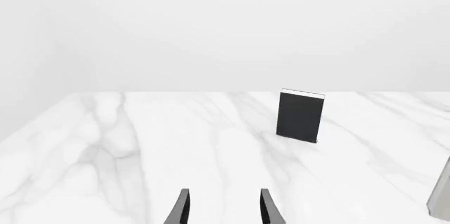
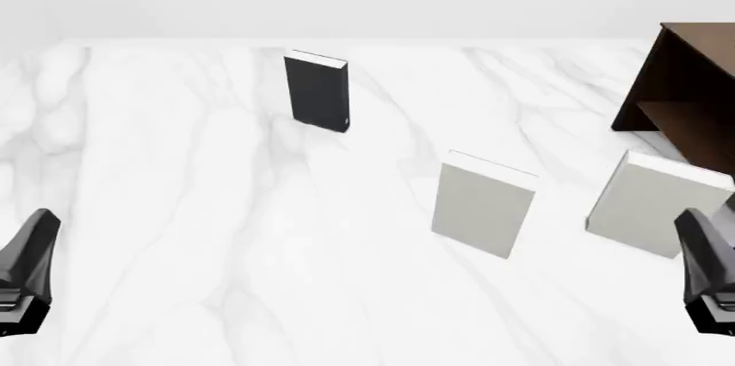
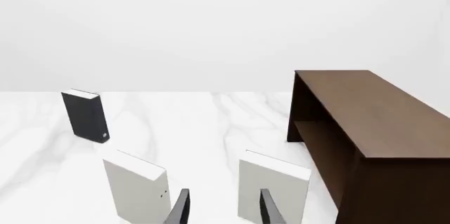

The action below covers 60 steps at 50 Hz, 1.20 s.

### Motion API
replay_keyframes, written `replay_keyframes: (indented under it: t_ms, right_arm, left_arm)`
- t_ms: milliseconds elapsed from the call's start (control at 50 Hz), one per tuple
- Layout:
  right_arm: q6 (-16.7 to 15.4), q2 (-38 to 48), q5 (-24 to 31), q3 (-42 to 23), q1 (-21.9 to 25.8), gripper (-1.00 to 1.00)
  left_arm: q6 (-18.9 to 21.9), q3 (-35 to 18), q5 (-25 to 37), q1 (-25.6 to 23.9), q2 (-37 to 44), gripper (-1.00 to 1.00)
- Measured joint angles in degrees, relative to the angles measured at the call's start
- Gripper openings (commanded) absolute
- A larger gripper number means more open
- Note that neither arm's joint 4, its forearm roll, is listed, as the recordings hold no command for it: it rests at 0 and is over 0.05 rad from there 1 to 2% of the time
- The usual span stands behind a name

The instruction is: Pick up the book on the left and place it on top of the shelf.

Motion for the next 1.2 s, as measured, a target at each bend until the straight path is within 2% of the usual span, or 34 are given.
replay_keyframes:
  t_ms: [260,540,880,1200]
  right_arm:
    - [-0.02,0.22,1.22,-1.76,0.39,1.0]
    - [-3.35,2.68,7.74,-11.85,4.97,1.0]
    - [-7.12,15.06,12.69,-28.71,13.69,1.0]
    - [-8.72,26.96,12.75,-38.24,20.05,1.0]
  left_arm:
    - [0.0,0.0,0.0,0.0,0.0,1.0]
    - [0.0,0.0,0.0,0.0,0.0,1.0]
    - [0.0,0.0,0.0,0.0,0.0,1.0]
    - [0.0,0.0,0.0,0.0,0.0,1.0]
